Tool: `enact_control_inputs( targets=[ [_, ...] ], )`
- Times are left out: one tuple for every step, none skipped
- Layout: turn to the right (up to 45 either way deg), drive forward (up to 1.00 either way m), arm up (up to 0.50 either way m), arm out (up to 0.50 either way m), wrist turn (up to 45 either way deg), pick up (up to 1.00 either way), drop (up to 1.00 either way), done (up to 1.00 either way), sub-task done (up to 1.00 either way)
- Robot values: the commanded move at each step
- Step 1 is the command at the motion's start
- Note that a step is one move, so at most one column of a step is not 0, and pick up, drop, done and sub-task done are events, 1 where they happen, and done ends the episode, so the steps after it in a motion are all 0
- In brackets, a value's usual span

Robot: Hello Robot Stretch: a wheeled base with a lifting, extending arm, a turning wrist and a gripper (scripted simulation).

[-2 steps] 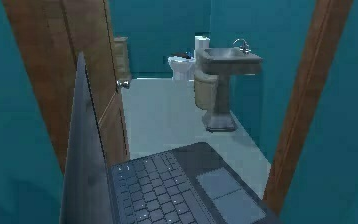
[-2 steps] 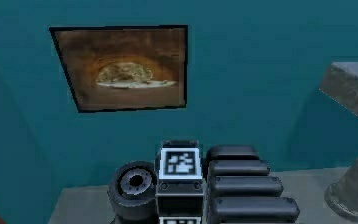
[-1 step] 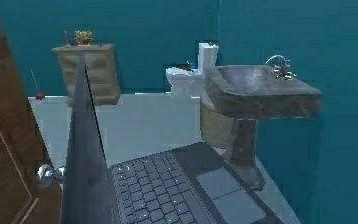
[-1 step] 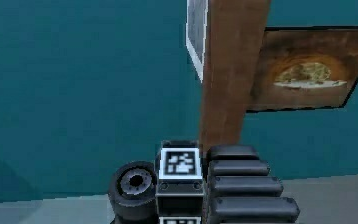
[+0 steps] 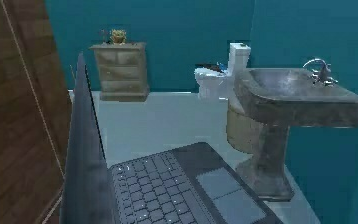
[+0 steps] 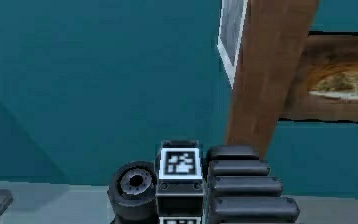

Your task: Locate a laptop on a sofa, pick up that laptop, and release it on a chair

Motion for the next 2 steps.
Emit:
enact_control_inputs(
  targets=[
    [0.0,0.40,0.00,0.00,0.0,0.00,0.00,0.00,0.00],
    [3.0,0.00,0.00,0.00,0.0,0.00,0.00,0.00,0.00]
  ],
)
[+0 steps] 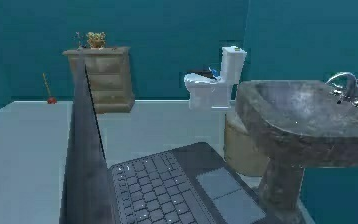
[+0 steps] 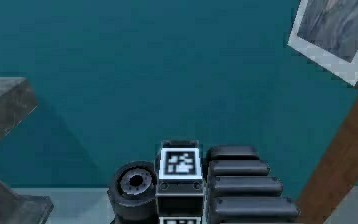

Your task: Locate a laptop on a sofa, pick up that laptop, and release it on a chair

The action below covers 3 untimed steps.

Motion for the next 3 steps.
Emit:
enact_control_inputs(
  targets=[
    [0.0,0.40,0.00,0.00,0.0,0.00,0.00,0.00,0.00],
    [-45.0,0.00,0.00,0.00,0.0,0.00,0.00,0.00,0.00],
    [-30.0,0.00,0.00,0.00,0.0,0.00,0.00,0.00,0.00]
  ],
)
